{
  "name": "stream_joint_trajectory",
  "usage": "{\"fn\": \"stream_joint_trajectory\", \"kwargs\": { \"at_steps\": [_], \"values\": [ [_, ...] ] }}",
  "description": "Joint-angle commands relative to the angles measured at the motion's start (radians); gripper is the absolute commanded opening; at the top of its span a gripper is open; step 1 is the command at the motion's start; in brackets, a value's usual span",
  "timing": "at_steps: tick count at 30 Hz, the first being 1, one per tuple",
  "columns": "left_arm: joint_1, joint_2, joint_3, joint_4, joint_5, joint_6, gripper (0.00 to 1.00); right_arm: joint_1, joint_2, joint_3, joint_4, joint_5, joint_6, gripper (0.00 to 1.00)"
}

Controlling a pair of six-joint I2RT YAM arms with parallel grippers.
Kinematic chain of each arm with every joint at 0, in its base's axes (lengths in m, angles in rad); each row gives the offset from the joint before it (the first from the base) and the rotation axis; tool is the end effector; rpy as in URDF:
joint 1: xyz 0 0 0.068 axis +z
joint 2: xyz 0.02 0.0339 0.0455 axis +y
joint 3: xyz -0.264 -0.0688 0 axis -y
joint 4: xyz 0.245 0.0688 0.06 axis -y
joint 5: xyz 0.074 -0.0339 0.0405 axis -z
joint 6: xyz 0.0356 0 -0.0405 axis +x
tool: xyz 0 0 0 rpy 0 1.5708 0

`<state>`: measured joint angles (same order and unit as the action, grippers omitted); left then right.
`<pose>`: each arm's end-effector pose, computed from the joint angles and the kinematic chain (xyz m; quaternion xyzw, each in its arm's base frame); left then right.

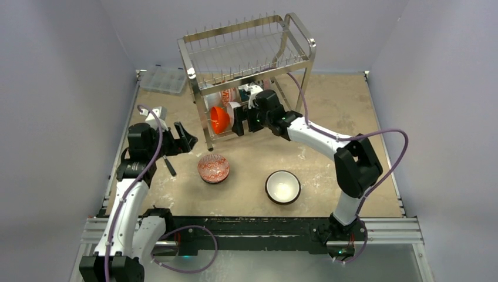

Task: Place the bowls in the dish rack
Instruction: Place the bowl in the dish rack, then pick up the bowl from the center of the board.

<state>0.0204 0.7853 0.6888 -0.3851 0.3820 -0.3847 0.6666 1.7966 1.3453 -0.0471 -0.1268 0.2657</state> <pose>0.1780 -0.0096 0.2867 -0.0726 0.8424 -0.2518 0.4708 0.3287 0.2643 0.2657 -0.2025 0.8343 0.2778 0.4310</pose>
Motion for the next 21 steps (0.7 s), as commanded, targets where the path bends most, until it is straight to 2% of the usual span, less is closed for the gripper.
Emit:
{"fn": "stream_joint_trajectory", "kwargs": {
  "at_steps": [1, 9, 14, 17, 21],
  "values": [
    [0.007, 0.098, 0.05, -0.073, -0.036, -0.039, 0.83, -0.002, -0.113, -0.076, 0.11, -0.1, 0.101, 0.99],
    [-0.012, 0.246, 0.084, -0.229, 0.002, -0.049, 0.72, -0.006, -0.235, -0.25, 0.231, -0.259, 0.206, 0.99],
    [-0.188, 0.361, 0.08, -0.237, -0.068, -0.052, 0.7, -0.013, -0.272, -0.314, 0.288, -0.315, 0.246, 0.99],
    [-0.245, 0.414, 0.072, -0.209, -0.08, -0.074, 0.61, -0.018, -0.281, -0.324, 0.286, -0.321, 0.251, 0.99],
    [-0.259, 0.43, 0.081, -0.21, -0.117, -0.062, 0.4, -0.019, -0.292, -0.334, 0.293, -0.328, 0.256, 0.99]
  ]
}}
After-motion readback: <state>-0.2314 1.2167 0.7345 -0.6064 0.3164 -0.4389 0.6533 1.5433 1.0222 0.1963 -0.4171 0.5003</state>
